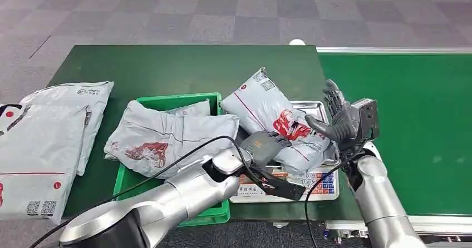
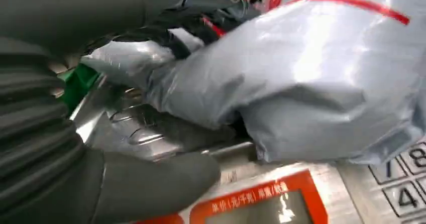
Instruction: Moved the parcel from conveyor to table for the left to box.
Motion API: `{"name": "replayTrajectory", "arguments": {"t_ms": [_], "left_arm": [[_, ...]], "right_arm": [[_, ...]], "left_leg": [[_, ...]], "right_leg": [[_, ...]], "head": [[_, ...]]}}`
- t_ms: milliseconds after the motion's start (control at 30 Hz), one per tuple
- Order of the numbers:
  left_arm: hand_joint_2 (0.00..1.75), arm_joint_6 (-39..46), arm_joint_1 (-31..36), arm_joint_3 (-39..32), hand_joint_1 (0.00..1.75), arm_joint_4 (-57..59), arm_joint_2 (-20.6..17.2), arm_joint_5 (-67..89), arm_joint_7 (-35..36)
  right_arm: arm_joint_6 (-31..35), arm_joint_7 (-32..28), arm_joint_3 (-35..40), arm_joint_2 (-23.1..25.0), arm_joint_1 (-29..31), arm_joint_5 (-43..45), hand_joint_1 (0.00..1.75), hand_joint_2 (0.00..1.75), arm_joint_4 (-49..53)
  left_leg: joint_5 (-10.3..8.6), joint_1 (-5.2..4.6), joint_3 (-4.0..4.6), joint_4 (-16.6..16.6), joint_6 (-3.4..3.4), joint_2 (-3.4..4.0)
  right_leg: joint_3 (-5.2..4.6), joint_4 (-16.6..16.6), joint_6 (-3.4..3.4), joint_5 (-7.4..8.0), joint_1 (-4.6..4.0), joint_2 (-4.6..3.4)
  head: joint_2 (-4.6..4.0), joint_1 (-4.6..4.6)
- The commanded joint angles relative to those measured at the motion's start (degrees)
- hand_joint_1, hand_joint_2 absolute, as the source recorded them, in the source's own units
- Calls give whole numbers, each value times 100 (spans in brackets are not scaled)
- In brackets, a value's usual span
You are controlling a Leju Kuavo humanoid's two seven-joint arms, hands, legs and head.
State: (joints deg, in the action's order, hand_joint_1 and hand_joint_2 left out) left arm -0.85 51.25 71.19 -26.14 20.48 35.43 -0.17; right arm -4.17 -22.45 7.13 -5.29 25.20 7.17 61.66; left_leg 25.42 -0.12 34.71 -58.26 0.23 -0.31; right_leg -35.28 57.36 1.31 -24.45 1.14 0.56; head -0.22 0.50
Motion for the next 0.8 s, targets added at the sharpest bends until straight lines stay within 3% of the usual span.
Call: {"name": "replayTrajectory", "arguments": {"t_ms": [33, 467, 800], "left_arm": [[175, -107, 118, 575, 175, 93, -48, -23, 25], [175, -107, 118, 575, 175, 93, -48, -23, 25], [175, 354, 160, 529, 175, -106, -48, -326, 14]], "right_arm": [[-10, 30, -357, 143, -15, -9, 0, 175, 137], [-10, 30, -357, 143, -15, -9, 0, 175, 137], [-18, 101, -543, 194, -167, -212, 0, 175, 404]], "left_leg": [[-1, 7, -15, 10, -6, 10], [1, 4, -18, 8, -4, 11], [0, 4, -12, 6, -4, 11]], "right_leg": [[16, -17, -10, 7, -8, -11], [13, -9, -3, 5, -4, -15], [8, -8, -3, 5, -5, -15]], "head": [[0, 0], [0, 0], [0, 0]]}}
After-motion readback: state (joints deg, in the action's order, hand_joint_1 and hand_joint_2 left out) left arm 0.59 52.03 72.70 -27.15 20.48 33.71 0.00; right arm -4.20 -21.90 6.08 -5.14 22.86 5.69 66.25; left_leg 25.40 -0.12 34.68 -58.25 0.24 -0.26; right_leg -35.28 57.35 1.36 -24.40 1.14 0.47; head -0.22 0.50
